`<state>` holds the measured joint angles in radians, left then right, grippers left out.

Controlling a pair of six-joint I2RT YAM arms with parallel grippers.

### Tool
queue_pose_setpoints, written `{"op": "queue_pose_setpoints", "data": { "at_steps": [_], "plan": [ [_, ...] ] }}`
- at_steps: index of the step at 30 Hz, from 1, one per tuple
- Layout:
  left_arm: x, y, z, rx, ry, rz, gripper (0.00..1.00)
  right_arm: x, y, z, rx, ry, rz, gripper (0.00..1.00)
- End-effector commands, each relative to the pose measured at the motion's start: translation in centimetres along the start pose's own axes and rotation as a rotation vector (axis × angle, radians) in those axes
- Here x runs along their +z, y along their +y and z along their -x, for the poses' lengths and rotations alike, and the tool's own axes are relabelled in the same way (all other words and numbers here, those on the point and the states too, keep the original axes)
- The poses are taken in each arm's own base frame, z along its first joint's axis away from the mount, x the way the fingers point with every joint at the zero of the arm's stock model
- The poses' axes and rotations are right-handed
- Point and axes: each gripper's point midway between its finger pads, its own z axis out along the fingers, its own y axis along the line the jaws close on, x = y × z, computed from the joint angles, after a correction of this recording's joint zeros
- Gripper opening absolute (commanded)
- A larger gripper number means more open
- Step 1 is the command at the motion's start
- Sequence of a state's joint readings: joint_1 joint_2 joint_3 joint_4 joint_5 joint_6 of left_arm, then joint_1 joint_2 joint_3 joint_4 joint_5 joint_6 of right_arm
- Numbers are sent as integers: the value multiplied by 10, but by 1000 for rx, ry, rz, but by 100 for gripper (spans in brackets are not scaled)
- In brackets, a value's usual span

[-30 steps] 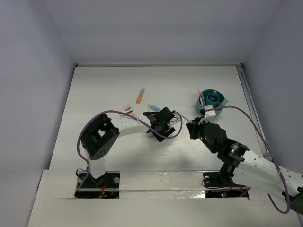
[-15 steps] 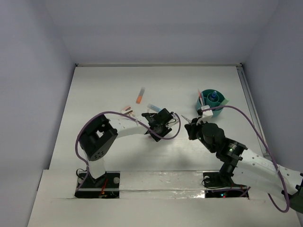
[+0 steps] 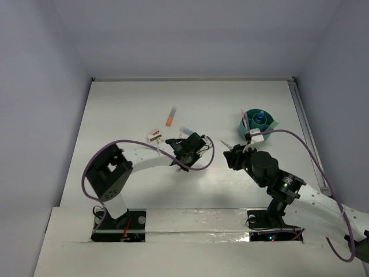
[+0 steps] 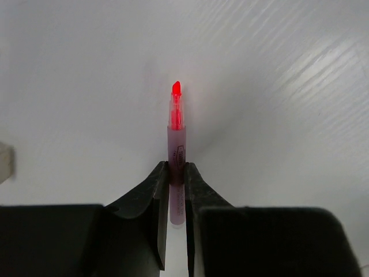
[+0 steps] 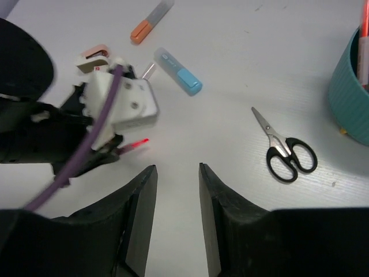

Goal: Sort the stationery into containers
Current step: Pick up the pen from the center of the board, then pick up the pen cap from the center of the board.

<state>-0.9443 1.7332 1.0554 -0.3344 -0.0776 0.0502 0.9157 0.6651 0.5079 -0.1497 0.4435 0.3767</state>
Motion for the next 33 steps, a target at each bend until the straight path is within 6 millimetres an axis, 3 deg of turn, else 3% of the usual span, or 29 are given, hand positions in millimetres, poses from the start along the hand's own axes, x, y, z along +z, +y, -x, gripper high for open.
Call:
{"op": "queue_pose_setpoints", "data": {
  "at_steps": [1, 2, 4, 7, 8, 11, 14, 15, 16, 18, 19, 20, 21, 22, 23, 25, 26, 27, 33],
  "plan": [
    [-50, 29, 21, -126, -149, 123, 0, -6, 3, 35, 46, -90, -9, 43],
    [-70, 40, 28, -170, -221, 150, 0, -7, 1, 36, 45, -91, -17, 44],
    [-93, 53, 39, -247, -315, 182, 0, -6, 1, 40, 38, -98, -26, 41],
    [-139, 75, 49, -394, -484, 223, 0, 4, 11, 34, 4, -57, 2, 8],
    [-150, 79, 49, -440, -525, 220, 0, 9, 16, 29, -9, -29, 14, 3],
    [-210, 96, 55, -545, -739, 209, 0, 37, 36, 5, -41, 108, 41, 0],
    [-243, 98, 56, -602, -875, 153, 0, 68, 64, -13, -31, 186, 101, 0],
    [-248, 97, 57, -615, -899, 138, 0, 77, 76, -2, 4, 169, 117, 0],
    [-251, 96, 55, -620, -912, 127, 0, 91, 77, -20, -8, 216, 102, 3],
    [-260, 93, 50, -626, -952, 105, 0, 110, 87, -18, 3, 201, 109, 21],
    [-263, 90, 48, -625, -963, 88, 0, 121, 96, -7, 7, 186, 109, 29],
    [-268, 89, 44, -623, -987, 76, 0, 139, 92, -25, -13, 222, 60, 42],
    [-271, 87, 43, -618, -1006, 63, 0, 148, 93, -28, -13, 233, 39, 47],
    [-274, 84, 42, -613, -1019, 44, 0, 161, 103, -14, -1, 208, 37, 51],
    [-283, 83, 38, -612, -1050, 33, 0, 176, 101, -34, -14, 252, 6, 51],
    [-285, 80, 34, -606, -1073, 18, 0, 192, 101, -41, -12, 259, -28, 51],
    [-289, 78, 33, -599, -1088, 5, 0, 204, 102, -30, 9, 241, -42, 49],
    [-297, 77, 29, -599, -1123, -6, 0, 214, 90, -48, 9, 287, -86, 48],
    [-315, 69, 26, -557, -1197, -55, 0, 239, 84, -47, 87, 297, -102, 35]
  ]
}}
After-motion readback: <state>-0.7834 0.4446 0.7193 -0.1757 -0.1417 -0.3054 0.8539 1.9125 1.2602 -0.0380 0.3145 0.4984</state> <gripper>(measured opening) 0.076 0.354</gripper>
